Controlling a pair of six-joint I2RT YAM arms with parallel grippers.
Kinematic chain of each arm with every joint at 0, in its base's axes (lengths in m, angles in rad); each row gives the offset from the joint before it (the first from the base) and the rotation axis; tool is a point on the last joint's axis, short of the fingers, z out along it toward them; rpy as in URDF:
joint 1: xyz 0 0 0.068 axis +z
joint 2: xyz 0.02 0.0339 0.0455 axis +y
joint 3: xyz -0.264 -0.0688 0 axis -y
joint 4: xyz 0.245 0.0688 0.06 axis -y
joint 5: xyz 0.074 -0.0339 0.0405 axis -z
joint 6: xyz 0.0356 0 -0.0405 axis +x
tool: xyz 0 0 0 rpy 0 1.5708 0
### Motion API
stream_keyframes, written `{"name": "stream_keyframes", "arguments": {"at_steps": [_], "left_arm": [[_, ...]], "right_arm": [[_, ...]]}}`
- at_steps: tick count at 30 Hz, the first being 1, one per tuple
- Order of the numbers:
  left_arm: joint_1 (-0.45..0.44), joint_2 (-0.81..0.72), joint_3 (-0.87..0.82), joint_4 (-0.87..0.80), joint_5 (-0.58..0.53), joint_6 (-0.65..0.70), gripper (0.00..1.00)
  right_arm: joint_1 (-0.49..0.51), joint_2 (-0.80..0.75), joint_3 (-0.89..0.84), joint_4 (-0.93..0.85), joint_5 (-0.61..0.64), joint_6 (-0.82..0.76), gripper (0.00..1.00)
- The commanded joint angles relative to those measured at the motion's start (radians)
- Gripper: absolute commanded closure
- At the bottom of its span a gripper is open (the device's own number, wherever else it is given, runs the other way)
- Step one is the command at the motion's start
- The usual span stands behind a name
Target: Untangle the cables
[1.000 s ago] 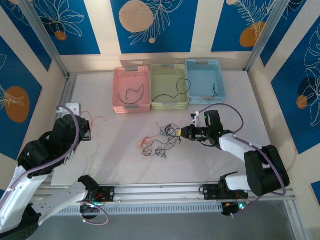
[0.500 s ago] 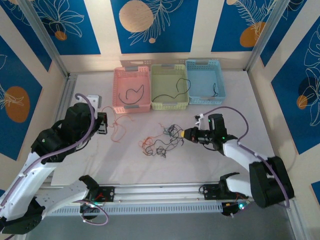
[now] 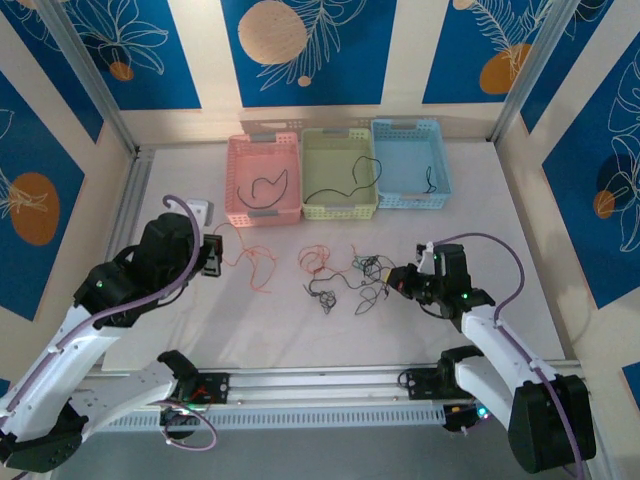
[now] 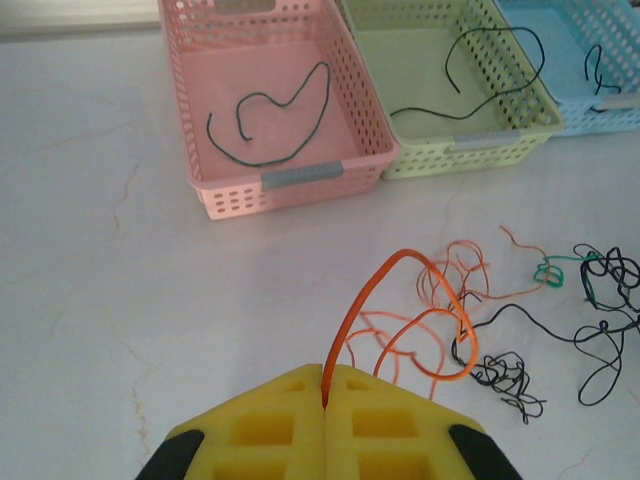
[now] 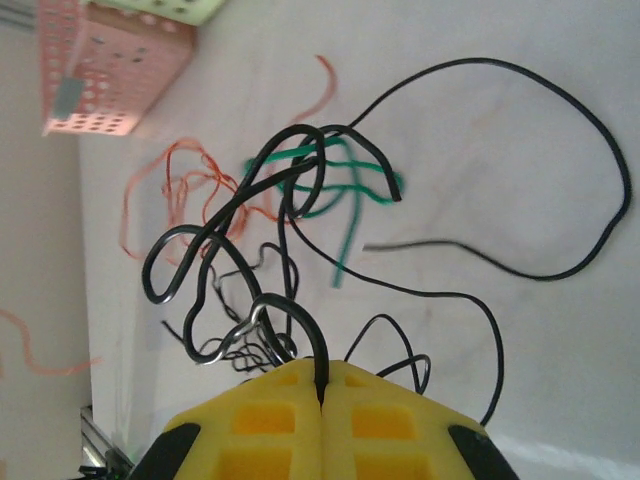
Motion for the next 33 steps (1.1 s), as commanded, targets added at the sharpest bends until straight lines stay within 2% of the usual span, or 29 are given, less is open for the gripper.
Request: {"name": "stream_keyframes", "arguments": {"at_steps": [1,6,13,17,20,25,27,31,33], "left_arm": [[0.01,-0.013,-0.01,0.028,0.022,0.001,1.0],[0.009,0.002,-0.027,0.038,0.045,0.008,1.0],[0.009,0.058,-0.07,0.066,0.098,0.022,1.0],[0.009,0.082,-0.071,0.083,0.117,0.061,1.0],[0.009,0.105,-0.062,0.086,0.105,0.093,1.0],[0.012,0.12,-0.084,0.129,0.1,0.15,1.0],[0.021,0.123,-0.091,0.145,0.105,0.159,1.0],[0.034,0.124,-0.089,0.139,0.11,0.167,1.0],[0.039,0.127,-0.091,0.131,0.114,0.173,1.0]], "right_arm": [[0.0,0.0,0.007,-0.13,0.051,0.04,0.99],[-0.004,-0.016,0.026,-0.194,0.091,0.041,0.88],[-0.023,0.025,0.082,-0.268,0.087,0.006,0.65],[-0.046,0.012,0.178,-0.386,0.148,-0.055,0.54],[-0.099,-0.008,0.247,-0.431,0.149,-0.075,0.48],[-0.164,0.036,0.443,-0.474,0.223,-0.15,0.45],[-0.193,0.101,0.538,-0.466,0.235,-0.181,0.45],[-0.232,0.283,0.717,-0.428,0.157,-0.192,0.47],[-0.221,0.41,0.813,-0.413,0.115,-0.196,0.48]]}}
